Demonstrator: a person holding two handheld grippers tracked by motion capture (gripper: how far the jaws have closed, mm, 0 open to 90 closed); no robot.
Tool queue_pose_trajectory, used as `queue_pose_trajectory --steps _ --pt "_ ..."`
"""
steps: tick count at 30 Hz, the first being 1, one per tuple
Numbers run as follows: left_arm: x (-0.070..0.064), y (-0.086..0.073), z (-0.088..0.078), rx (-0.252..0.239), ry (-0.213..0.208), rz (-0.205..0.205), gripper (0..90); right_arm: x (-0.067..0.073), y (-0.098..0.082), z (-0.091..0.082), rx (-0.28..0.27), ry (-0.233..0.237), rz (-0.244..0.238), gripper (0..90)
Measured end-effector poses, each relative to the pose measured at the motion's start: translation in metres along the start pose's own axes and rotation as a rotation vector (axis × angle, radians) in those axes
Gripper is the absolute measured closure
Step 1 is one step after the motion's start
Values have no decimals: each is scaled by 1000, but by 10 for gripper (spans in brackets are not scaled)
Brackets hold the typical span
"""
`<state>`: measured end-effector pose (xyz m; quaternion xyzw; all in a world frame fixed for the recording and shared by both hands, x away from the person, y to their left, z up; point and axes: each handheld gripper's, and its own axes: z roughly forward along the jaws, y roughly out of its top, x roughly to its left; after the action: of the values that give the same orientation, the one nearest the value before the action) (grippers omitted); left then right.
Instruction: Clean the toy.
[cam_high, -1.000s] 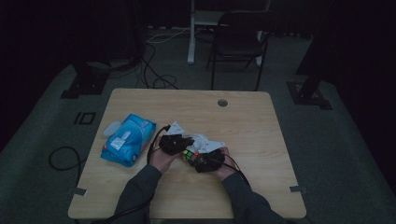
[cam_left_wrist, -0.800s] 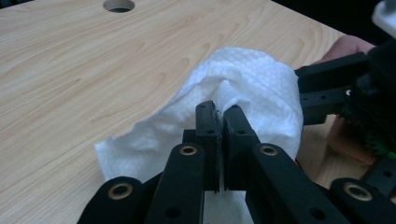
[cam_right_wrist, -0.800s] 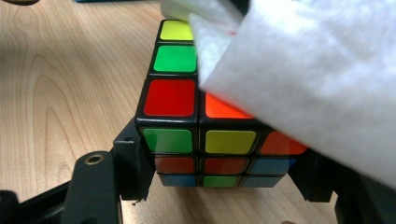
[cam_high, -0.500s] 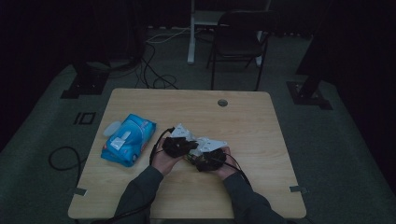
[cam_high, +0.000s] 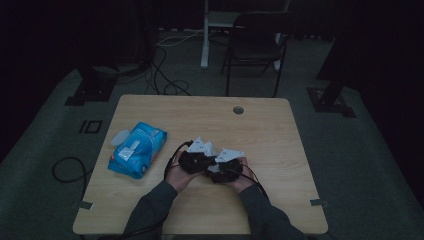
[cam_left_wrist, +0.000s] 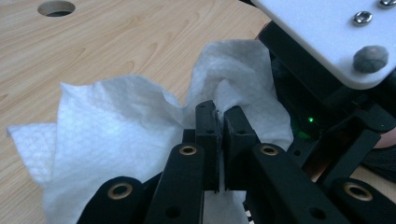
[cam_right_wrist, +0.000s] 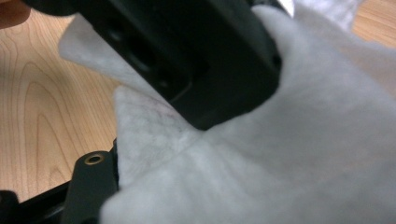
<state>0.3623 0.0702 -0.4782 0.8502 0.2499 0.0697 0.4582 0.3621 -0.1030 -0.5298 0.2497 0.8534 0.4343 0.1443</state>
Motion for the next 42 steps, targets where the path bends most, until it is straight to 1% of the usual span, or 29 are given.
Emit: queue_pose_trajectory --steps 5,7,13,16,20,22,23,24,25,27,29,32,38,42 --pt "-1 -2 -3 0 -2 2 878 0 0 0 0 -5 2 341" --pt "-1 -5 -7 -7 2 -1 878 -1 0 -1 -2 -13 1 341" --pt "1 -10 -16 -2 18 1 876 -3 0 -2 -5 -23 7 342" --pt "8 -12 -24 -3 48 -11 876 -3 0 -3 -6 -23 6 342" --pt "16 -13 -29 -3 89 -17 876 -2 1 -4 -12 -21 5 342" --pt "20 -13 -31 -7 105 -27 875 -3 1 -5 -13 -23 3 342" --pt "20 -13 -31 -7 105 -27 874 -3 1 -5 -15 -23 4 342" --pt "26 -14 -33 -13 121 -47 874 -3 1 -6 -16 -20 4 342" --pt "30 -15 -33 -7 137 -54 874 -3 1 -6 -17 -18 2 342" --pt "35 -16 -33 2 148 -64 874 -2 1 -7 -33 -6 1 342" --pt "37 -17 -31 5 149 -69 874 -1 3 -8 -45 0 -7 342" --pt "38 -16 -29 6 148 -71 875 0 3 -8 -43 5 -11 342" --pt "35 -10 -24 1 146 -64 875 2 2 -5 -29 5 -23 342" --pt "35 -7 -23 -1 149 -61 875 1 2 -5 -27 8 -19 342"
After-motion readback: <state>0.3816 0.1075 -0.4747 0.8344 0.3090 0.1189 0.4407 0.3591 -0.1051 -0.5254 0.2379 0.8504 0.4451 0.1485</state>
